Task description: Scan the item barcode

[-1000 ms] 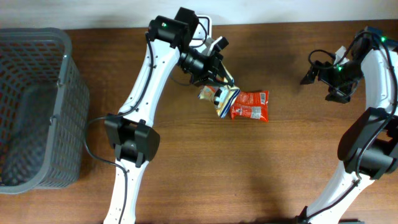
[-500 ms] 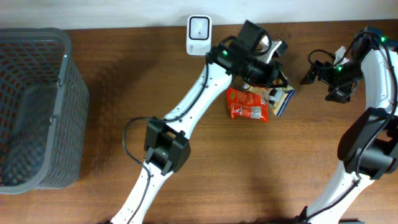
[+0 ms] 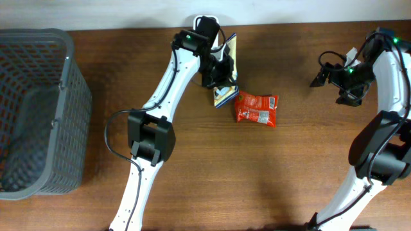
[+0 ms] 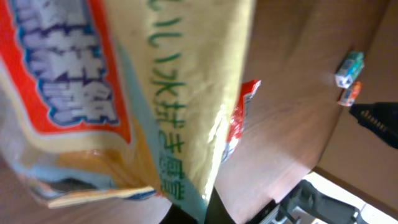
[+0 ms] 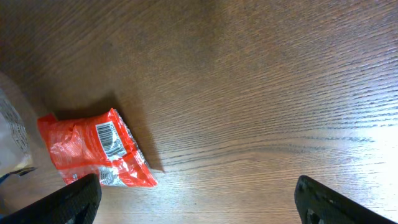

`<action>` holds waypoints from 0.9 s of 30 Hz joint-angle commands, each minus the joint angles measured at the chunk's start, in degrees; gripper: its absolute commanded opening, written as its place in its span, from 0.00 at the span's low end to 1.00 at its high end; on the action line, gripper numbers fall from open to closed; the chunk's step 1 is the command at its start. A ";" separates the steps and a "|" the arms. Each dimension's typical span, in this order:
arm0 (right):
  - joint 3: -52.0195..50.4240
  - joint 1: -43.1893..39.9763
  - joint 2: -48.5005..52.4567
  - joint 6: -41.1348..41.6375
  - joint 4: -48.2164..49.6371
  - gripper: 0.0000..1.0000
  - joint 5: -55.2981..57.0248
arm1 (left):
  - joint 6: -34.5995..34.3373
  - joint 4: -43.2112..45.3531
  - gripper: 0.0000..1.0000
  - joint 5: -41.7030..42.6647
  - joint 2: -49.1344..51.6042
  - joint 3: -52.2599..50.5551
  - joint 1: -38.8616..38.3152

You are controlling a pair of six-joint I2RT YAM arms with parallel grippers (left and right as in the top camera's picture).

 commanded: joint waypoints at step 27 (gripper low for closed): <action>0.44 0.26 -0.55 0.28 0.00 0.99 0.31 | 36.63 -4.44 0.97 -44.48 -1.51 -1.27 -4.55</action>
